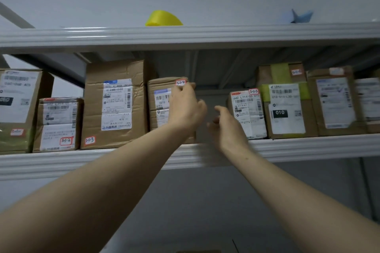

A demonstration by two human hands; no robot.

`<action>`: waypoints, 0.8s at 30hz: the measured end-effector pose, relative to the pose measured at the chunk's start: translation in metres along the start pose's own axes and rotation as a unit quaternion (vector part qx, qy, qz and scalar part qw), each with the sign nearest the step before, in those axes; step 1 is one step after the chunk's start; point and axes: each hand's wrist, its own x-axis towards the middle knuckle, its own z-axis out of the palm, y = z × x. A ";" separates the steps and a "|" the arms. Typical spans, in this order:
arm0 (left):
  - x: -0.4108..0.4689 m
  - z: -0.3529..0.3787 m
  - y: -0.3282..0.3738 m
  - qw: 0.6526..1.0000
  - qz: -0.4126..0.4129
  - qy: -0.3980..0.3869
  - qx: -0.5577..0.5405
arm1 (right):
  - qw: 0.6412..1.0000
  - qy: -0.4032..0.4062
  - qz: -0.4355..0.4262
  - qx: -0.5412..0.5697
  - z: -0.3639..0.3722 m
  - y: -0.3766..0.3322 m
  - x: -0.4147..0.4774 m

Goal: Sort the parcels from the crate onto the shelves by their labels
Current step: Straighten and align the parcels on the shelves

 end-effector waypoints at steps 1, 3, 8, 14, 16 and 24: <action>0.005 0.009 0.006 1.000 0.014 -0.007 -0.013 | 0.999 0.029 -0.002 0.012 -0.009 0.007 -0.001; 0.015 0.029 0.017 0.998 0.028 -0.036 -0.034 | 0.996 0.088 -0.014 0.002 -0.029 0.022 -0.001; 0.029 0.078 0.041 0.980 -0.074 -0.117 -0.141 | 0.991 0.135 -0.014 -0.019 -0.071 0.057 0.001; 0.032 0.109 0.040 0.887 -0.283 -0.208 -0.301 | 0.994 0.105 0.033 -0.014 -0.095 0.088 0.006; 0.039 0.124 0.033 0.871 -0.294 -0.232 -0.320 | 0.995 0.096 0.034 -0.011 -0.098 0.094 0.005; 0.019 0.116 0.049 0.878 -0.295 -0.222 -0.303 | 0.997 0.069 0.023 -0.022 -0.098 0.098 0.005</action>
